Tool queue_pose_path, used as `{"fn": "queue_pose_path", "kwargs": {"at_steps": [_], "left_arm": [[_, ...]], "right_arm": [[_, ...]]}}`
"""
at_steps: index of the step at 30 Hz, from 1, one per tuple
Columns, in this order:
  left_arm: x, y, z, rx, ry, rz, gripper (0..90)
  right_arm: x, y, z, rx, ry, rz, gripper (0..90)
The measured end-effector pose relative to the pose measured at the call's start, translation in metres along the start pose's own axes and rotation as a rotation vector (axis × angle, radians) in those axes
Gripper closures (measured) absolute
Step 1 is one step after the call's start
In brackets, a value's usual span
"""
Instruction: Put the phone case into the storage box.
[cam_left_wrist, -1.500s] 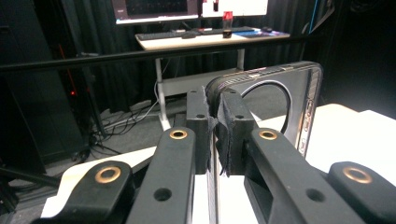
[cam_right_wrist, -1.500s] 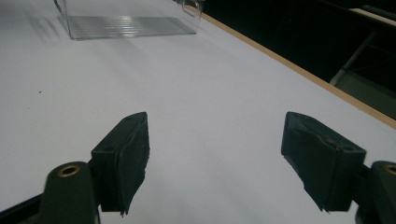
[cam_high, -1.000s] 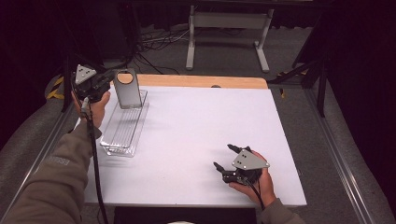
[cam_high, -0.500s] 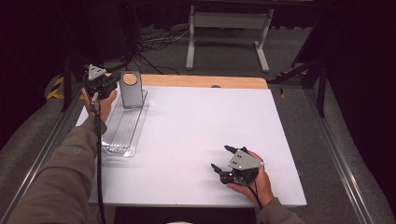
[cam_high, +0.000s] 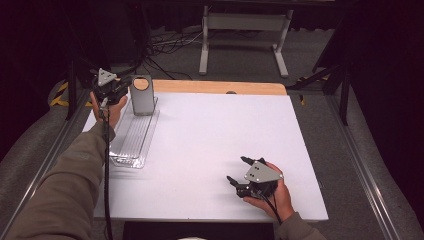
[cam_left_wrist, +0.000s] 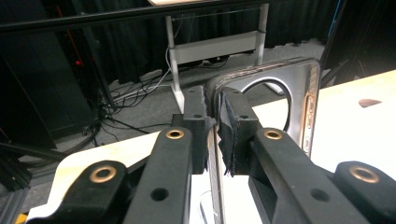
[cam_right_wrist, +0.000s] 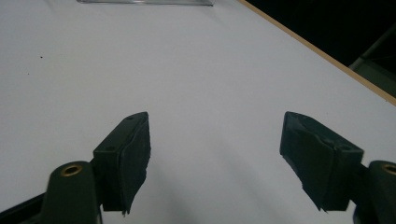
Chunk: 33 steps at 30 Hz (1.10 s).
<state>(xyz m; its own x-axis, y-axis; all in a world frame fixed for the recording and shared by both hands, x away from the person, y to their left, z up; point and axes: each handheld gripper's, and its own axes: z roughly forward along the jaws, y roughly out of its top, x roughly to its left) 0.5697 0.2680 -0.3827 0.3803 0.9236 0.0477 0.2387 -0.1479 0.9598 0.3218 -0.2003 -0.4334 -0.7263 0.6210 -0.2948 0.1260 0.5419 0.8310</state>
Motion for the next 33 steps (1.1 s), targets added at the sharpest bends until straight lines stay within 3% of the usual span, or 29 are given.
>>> {"fn": "queue_pose_path", "kwargs": {"at_steps": [11,14,16,22,33], "left_arm": [[0.000,0.000,0.005,0.034,0.023,0.050,66.0],[-0.001,0.003,0.003,0.013,0.030,0.045,59.6],[-0.004,0.005,0.003,0.014,0.041,0.065,55.4],[-0.006,0.008,0.000,0.013,0.045,0.088,55.6],[-0.007,0.013,-0.009,0.007,0.042,0.089,50.4]], "right_arm": [[-0.001,-0.001,-0.002,0.001,0.001,0.006,25.7],[-0.001,-0.001,-0.002,0.004,0.003,0.005,25.6],[-0.002,-0.001,-0.002,0.003,0.003,0.007,25.6],[-0.001,0.000,-0.003,-0.002,0.004,0.006,25.6],[-0.002,0.001,-0.005,-0.011,0.000,0.004,25.4]]}}
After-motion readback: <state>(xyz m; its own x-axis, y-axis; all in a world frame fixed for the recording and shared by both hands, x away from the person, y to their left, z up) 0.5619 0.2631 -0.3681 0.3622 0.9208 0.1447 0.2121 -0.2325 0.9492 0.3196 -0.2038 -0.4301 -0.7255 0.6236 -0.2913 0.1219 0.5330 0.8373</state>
